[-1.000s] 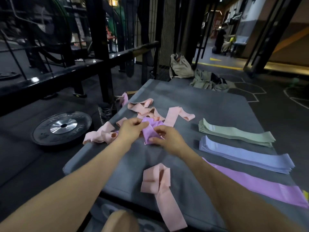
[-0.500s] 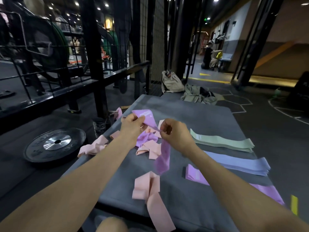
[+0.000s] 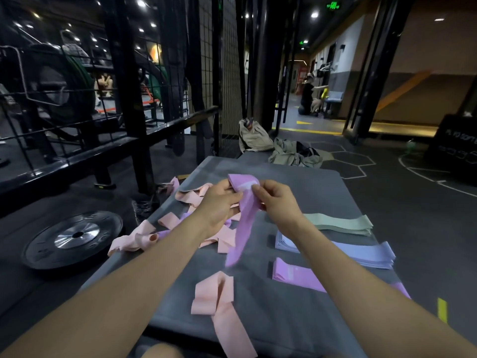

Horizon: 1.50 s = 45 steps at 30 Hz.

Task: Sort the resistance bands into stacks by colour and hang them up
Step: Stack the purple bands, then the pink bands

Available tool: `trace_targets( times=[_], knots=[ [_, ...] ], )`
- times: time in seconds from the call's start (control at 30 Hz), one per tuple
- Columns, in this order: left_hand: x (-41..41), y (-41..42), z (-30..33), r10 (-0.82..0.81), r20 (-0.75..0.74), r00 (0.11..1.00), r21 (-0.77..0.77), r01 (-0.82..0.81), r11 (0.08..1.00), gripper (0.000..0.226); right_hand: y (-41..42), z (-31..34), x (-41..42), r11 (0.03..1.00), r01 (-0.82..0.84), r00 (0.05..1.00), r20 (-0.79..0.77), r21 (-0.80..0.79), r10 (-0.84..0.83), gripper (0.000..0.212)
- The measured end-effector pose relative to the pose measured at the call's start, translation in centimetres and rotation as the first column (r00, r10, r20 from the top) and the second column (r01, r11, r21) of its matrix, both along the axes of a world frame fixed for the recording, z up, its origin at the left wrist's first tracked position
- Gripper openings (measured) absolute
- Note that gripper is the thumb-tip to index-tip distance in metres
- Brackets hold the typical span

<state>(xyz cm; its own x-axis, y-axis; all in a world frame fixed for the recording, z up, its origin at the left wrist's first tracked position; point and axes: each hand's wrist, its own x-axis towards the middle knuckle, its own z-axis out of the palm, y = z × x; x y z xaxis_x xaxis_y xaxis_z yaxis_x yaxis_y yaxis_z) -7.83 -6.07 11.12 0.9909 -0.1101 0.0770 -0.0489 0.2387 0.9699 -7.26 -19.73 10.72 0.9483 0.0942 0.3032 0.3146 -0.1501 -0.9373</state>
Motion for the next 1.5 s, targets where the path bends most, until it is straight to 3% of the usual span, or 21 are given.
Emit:
trace_targets(
  times=[0.13,0.2,0.33,0.6,0.73,0.87,1.07,1.13,1.27,1.37,1.43,1.5],
  knots=[
    [0.1,-0.3,0.8,0.080,-0.089,0.993,-0.035,-0.083,0.996,0.012,-0.6,0.2,-0.3,0.997,0.008,1.000,0.020,-0.072,-0.007,0.020],
    [0.3,-0.2,1.3,0.105,-0.113,0.988,0.021,-0.103,0.994,0.017,-1.0,0.3,-0.4,0.993,-0.010,1.000,0.022,-0.115,0.013,0.013],
    [0.4,-0.6,1.3,0.105,-0.023,0.994,0.201,-0.099,0.975,0.018,-1.6,0.5,-0.7,0.981,-0.008,0.999,0.041,-0.192,0.016,0.013],
    [0.5,-1.0,1.1,0.251,0.066,0.966,0.206,-0.259,0.944,0.018,-3.9,-0.9,-1.6,0.960,-0.177,0.977,-0.152,-0.216,0.146,0.014],
    [1.4,-1.0,0.4,0.348,0.012,0.937,0.188,-0.344,0.920,0.016,-6.4,-2.9,-2.0,0.880,-0.224,0.957,-0.264,-0.418,0.118,0.032],
    [2.2,-1.4,-0.7,0.437,-0.089,0.895,0.135,-0.424,0.896,0.014,-10.1,-4.3,-3.2,0.784,-0.191,0.958,-0.286,-0.590,0.018,0.011],
    [2.4,-3.2,-3.1,0.573,-0.276,0.772,0.084,-0.574,0.814,0.018,-16.9,-6.6,-4.3,0.560,-0.150,0.943,-0.288,-0.815,-0.167,0.017],
    [2.5,-3.8,-4.1,0.596,-0.281,0.752,0.119,-0.589,0.799,0.017,-19.0,-7.2,-4.6,0.568,-0.112,0.932,-0.285,-0.815,-0.225,0.027],
    [3.0,-5.0,-6.2,0.531,-0.309,0.789,0.066,-0.539,0.840,0.020,-22.1,-8.6,-5.1,0.694,0.038,0.877,-0.309,-0.719,-0.368,0.015],
    [2.7,-7.3,-7.9,0.505,-0.331,0.797,0.031,-0.525,0.850,0.022,-23.7,-9.4,-5.3,0.800,0.187,0.821,-0.357,-0.570,-0.446,0.018],
    [2.4,-8.4,-9.0,0.549,-0.332,0.767,0.060,-0.564,0.824,0.025,-24.8,-9.8,-5.4,0.819,0.302,0.780,-0.368,-0.487,-0.506,0.018],
    [2.1,-9.3,-10.4,0.522,-0.325,0.789,0.154,-0.500,0.852,0.019,-26.1,-10.5,-5.4,0.788,0.410,0.727,-0.357,-0.460,-0.587,0.024]
  ],
)
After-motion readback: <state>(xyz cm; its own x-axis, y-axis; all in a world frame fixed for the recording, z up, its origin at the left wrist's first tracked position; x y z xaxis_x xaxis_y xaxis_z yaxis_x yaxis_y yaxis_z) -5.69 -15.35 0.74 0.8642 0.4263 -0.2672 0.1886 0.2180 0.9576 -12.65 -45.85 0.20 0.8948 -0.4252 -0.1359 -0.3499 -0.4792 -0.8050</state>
